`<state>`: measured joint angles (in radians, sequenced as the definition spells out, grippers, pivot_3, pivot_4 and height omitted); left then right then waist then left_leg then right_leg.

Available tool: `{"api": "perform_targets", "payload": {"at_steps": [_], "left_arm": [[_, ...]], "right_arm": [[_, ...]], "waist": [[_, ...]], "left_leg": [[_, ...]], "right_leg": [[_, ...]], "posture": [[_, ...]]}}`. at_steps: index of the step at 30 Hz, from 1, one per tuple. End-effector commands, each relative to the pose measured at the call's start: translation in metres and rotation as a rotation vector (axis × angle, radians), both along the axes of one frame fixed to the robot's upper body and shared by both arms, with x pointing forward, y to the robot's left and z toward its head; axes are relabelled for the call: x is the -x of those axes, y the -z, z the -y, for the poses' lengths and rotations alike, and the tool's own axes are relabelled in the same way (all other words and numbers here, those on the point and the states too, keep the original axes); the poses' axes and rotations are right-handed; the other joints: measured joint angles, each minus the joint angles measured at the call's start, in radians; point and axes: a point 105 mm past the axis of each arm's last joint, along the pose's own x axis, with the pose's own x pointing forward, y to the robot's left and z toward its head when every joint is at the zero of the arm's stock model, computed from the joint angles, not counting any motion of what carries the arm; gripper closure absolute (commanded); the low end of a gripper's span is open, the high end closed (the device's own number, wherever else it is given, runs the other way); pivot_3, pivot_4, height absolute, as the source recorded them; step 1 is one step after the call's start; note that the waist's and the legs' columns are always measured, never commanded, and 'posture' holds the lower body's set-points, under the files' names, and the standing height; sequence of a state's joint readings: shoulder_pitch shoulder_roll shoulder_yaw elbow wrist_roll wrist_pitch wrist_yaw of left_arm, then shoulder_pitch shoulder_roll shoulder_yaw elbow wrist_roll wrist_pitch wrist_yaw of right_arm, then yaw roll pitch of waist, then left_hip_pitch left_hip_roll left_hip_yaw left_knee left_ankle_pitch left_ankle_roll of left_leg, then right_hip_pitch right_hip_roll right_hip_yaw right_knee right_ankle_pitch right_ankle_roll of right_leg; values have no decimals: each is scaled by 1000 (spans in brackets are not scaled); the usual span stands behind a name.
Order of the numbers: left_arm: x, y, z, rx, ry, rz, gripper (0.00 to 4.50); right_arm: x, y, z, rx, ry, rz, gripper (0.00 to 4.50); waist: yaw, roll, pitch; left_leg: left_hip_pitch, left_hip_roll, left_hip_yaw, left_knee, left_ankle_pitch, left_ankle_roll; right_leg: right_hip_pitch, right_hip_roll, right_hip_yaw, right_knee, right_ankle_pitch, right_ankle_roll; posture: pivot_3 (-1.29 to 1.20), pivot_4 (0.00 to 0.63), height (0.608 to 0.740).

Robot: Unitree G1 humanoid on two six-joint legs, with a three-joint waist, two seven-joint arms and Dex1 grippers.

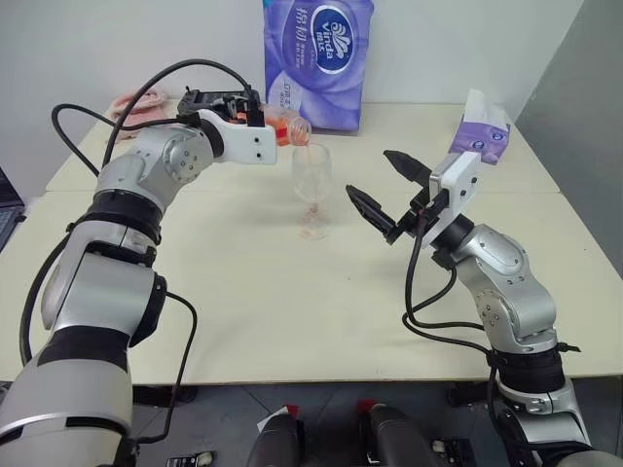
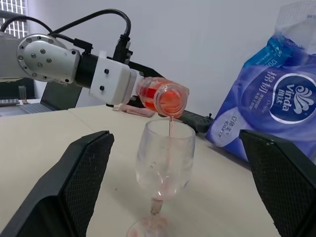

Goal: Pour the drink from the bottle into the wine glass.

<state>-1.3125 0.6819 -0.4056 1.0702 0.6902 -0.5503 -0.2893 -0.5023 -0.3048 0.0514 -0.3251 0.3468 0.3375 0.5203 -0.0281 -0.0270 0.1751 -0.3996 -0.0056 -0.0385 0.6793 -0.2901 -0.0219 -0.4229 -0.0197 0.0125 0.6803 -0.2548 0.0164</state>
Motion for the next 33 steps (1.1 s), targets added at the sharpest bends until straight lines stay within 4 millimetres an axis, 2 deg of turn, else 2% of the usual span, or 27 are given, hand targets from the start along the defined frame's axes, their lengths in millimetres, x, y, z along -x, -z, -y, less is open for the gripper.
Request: {"api": "perform_targets", "payload": {"at_steps": [1,33], "left_arm": [[3,-31,2,6,10,90,2813],[2,-38,0,-80,-10,117,2813]], "right_arm": [[5,-11,2,-21,2,49,0],[1,-9,4,2,12,46,0]], "waist": [[0,0,0],[-1,0,0]], "left_leg": [[0,0,0,0,0,0],[0,0,0,0,0,0]], "right_leg": [[0,0,0,0,0,0],[0,0,0,0,0,0]], "posture": [[0,150,740],[0,150,740]]}}
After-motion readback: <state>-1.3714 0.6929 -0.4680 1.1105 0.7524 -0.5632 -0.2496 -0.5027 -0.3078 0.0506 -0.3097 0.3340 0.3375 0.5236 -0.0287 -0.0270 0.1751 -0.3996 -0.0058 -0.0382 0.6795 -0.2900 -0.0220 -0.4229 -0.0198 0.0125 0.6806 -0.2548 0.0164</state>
